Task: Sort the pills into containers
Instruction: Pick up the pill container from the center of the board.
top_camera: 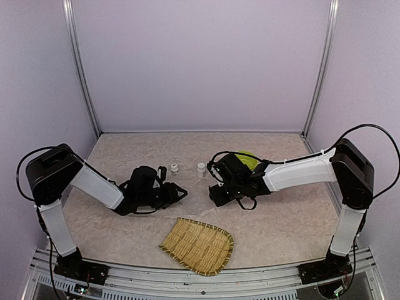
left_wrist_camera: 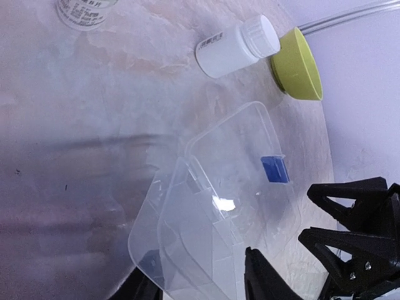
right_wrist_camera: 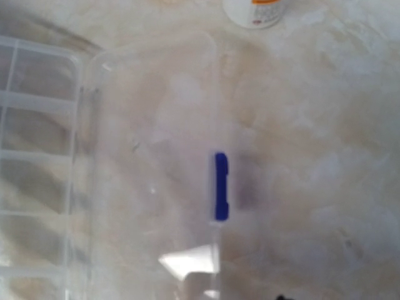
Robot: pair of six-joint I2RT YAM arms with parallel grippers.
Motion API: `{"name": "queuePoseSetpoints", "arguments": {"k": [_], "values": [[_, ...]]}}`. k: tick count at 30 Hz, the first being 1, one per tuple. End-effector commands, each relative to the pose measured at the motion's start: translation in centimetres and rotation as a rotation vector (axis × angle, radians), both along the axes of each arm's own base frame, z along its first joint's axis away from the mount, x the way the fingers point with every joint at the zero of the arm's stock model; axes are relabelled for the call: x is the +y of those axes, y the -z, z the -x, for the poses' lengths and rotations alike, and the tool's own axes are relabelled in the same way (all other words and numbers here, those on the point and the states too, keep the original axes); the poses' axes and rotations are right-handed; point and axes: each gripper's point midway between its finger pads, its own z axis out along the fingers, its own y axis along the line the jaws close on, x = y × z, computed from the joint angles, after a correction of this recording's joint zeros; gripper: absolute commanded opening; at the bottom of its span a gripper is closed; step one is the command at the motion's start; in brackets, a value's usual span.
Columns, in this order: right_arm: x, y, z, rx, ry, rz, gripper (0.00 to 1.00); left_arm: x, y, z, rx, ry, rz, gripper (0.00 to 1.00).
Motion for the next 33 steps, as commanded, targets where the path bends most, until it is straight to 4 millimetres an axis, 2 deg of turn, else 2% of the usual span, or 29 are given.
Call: {"name": "queuePoseSetpoints", "arguments": {"k": [1,7,13,27,33], "values": [[-0.3,0.8,-0.2,0.007,0.011,0.007,0.51,-0.2,-0.5,-0.5,-0.031,-0.008,0.07,0.39],[-0.3,0.6,-0.2,0.004,0.013,0.006,0.51,-0.3,-0.4,-0.4,-0.026,-0.006,0.087,0.31],[-0.4,0.4,-0.1,0.004,0.012,0.002,0.52,0.0,-1.4,-0.4,-0.056,-0.002,0.12,0.25],[-1.6,-3.3,-0.8,-0.015,0.028,-0.1,0.55,-0.6,-6.2,0.5,-0.163,0.08,0.276,0.24],[-2.0,-3.3,-1.3,-0.025,0.044,-0.085,0.55,-0.8,-8.8,1.1,-0.222,0.122,0.339,0.24]]}}
